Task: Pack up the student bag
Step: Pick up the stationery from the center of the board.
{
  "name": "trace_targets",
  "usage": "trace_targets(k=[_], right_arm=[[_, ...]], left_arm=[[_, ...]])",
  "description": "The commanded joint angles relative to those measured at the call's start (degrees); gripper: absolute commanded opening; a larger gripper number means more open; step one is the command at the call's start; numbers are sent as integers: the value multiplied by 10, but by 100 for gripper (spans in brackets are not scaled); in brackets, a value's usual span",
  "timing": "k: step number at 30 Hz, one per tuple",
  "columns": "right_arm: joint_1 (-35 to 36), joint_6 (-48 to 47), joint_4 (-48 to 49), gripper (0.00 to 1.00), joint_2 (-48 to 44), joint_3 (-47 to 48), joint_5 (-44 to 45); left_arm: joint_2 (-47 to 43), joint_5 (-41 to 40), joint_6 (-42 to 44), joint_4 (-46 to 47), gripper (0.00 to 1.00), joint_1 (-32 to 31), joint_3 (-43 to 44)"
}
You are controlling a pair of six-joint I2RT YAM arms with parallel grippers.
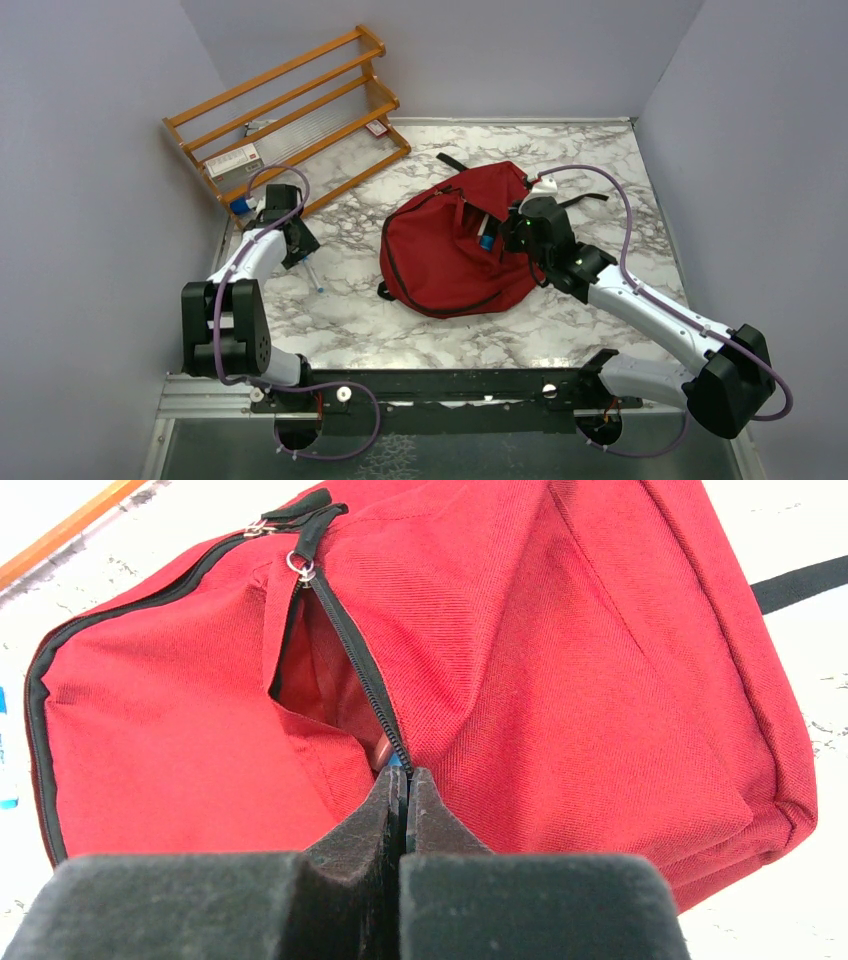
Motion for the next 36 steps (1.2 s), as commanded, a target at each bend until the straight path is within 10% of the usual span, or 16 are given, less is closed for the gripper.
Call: trace_targets(k=[1,18,36], right_arm=[[2,1,14,1,2,-8,-3],[2,5,23,1,13,-7,-9],[2,6,22,1,20,-1,-13]], left_arm=[[11,21,-7,11,46,1,-20],[31,12,-10,47,39,-2,-65],[-47,49,1,83,2,-58,-30]])
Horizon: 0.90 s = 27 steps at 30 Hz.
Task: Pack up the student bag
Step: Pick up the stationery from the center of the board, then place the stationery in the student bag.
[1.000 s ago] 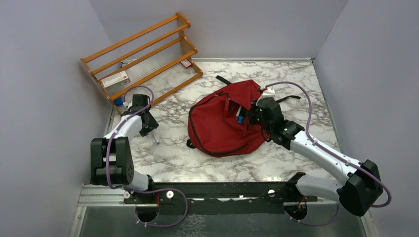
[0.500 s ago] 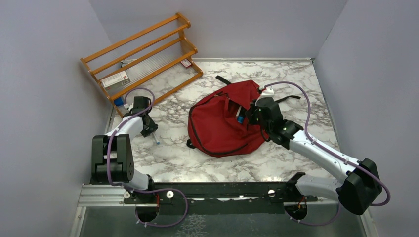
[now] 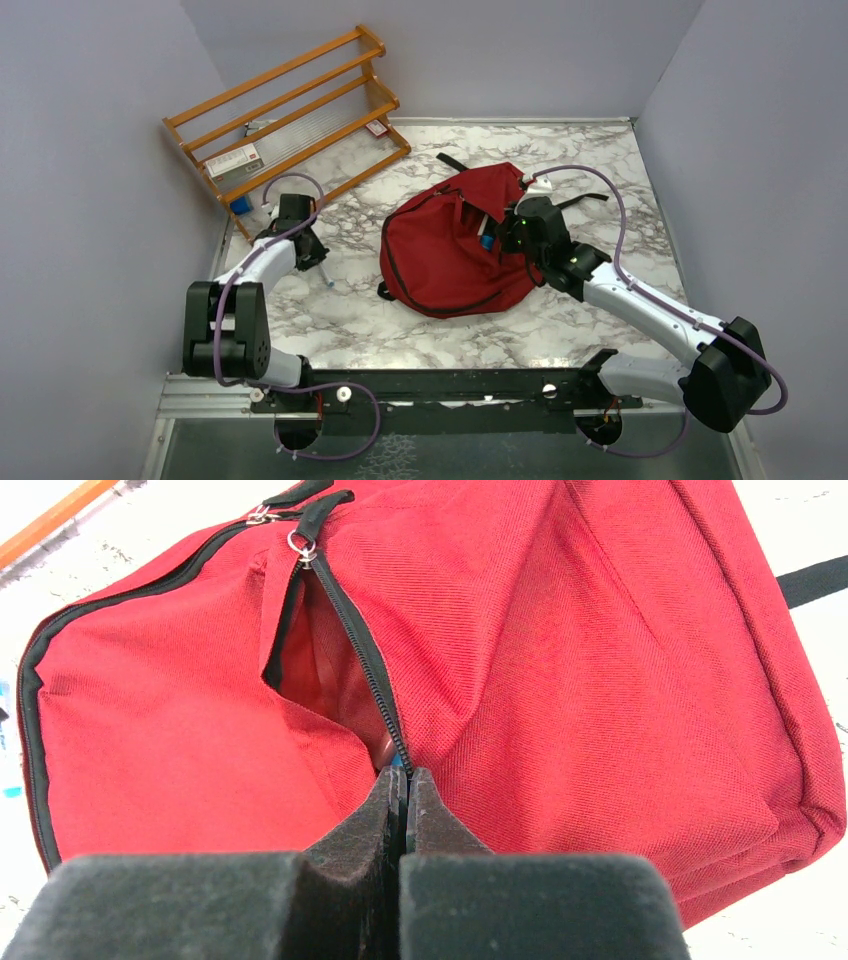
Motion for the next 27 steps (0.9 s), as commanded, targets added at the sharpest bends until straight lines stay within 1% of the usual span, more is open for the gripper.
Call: trace_targets(k=[1,5,8,12,18,23,27], right_arm=[[2,6,10,1,-1,2,-3],[2,8,13,1,3,4,-10],[2,10,15,1,6,5,-13],[2,9,15,1,6,5,-16],[2,9,14,1,3,5,-16],[2,8,11,1,4,6,-16],[2,7,9,1,1,6,-12]], left_arm=[[-75,46,9,29,2,-30,36],[-123,128,-2,92,0,-45,47],[-123,150,-3,108,0,-85,77],[-96,177,0,118,0,-146,125],[-50,235,-22,164,0,-232,155],[-17,267,-51,205,0,-294,154],[12,266,-54,219,0,-346,161]])
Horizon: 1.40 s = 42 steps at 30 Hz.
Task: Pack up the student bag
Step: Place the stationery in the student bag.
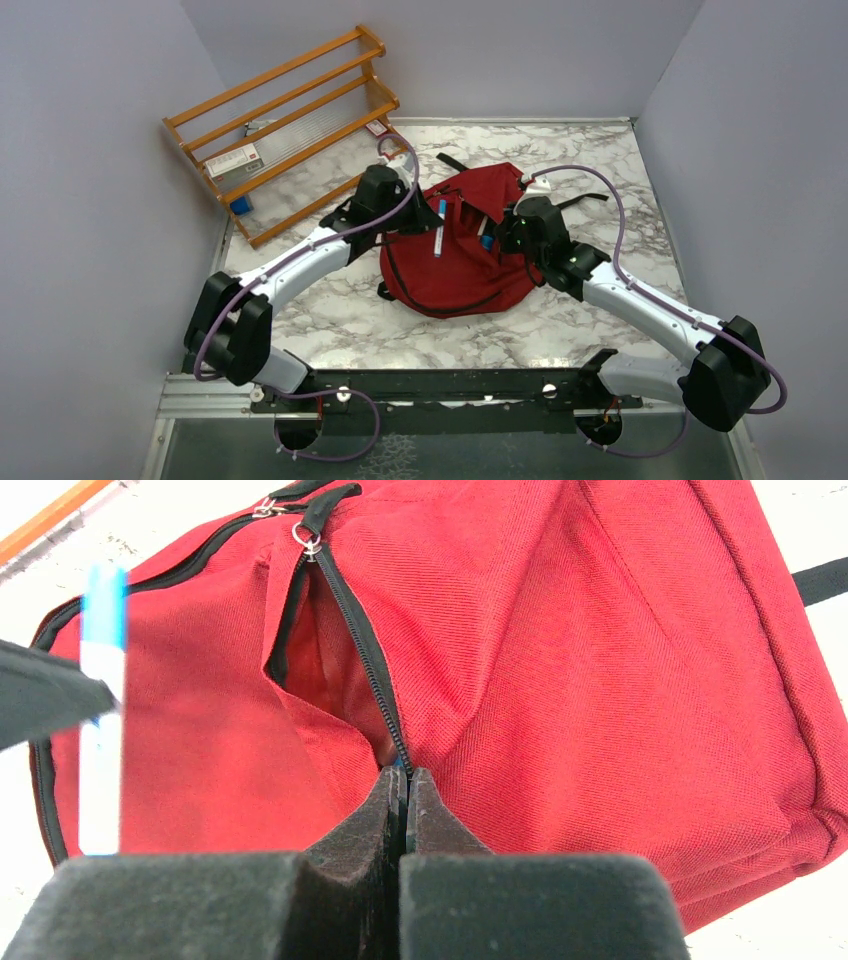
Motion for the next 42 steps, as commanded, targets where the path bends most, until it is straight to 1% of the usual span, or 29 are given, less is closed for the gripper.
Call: trace_targets(k=[1,6,11,19,25,30,36,42], right_arm=[[2,5,9,1,-3,5,-2],[2,5,7,1,-3,5,-3],[3,6,4,1,-6,3,-3],[2,11,-1,1,-16,0,-2],[2,20,-1,1,-16,-3,-11],[2,27,4,1,-12,-3,-16],[2,30,7,1,-4,0,-28],[2,31,4,1,-7,0,-30]], left_arm=[[29,29,-18,44,0,-52,19],[63,32,-33,58,0,-91,28],[93,27,-40,69,0,-109,42],[152,33,-48,54,0,-109,86],[202,51,-44,51,0,-109,144],[245,41,-29,47,0,-110,193],[304,23,-39,76,0,-109,239],[348,27,-61,99,0,-109,285]])
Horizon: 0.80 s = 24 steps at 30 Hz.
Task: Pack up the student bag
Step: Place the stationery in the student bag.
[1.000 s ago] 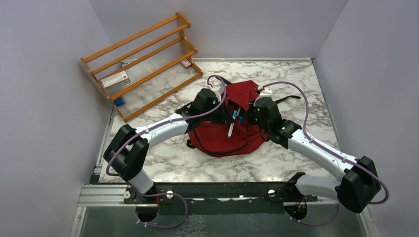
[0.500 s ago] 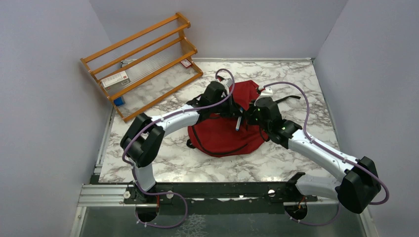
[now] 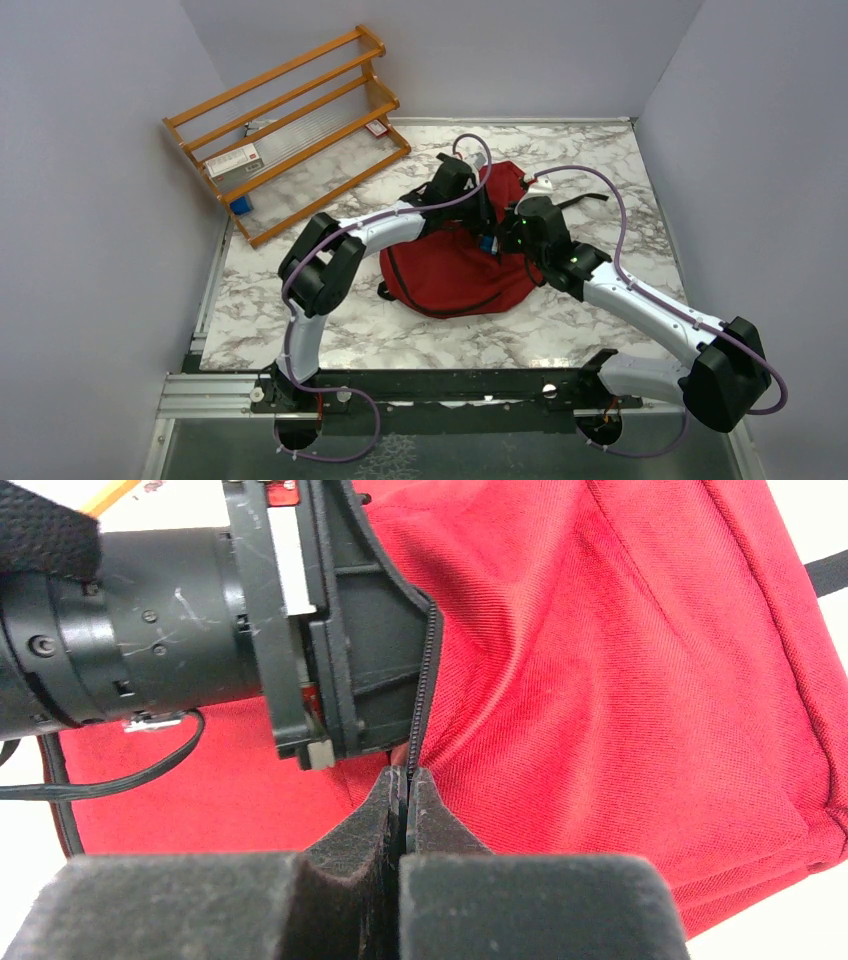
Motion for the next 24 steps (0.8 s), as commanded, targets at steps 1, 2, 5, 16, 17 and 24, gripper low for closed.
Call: trace_targets(k=[1,2,5,16,17,24], right_arm=[[2,13,4,1,-5,-1,-19],[2,14,3,1,-7,-2,-19],[2,17,3,1,-10,-6,-19],[2,8,3,1,-6,-3,-15],[2,7,3,1,-6,-3,-12],[2,-1,3,1,-4,-3,-9]], left_arm=[[30,-6,-15,42,0,-2,51],[32,-7,-15,39,0,-2,56],[37,-8,-8,29,11,-2,62],[-19,-18,18,-5,41,-2,20],[-26,-19,21,-11,41,-2,18],[-91,-30,45,-61,41,-2,-20]])
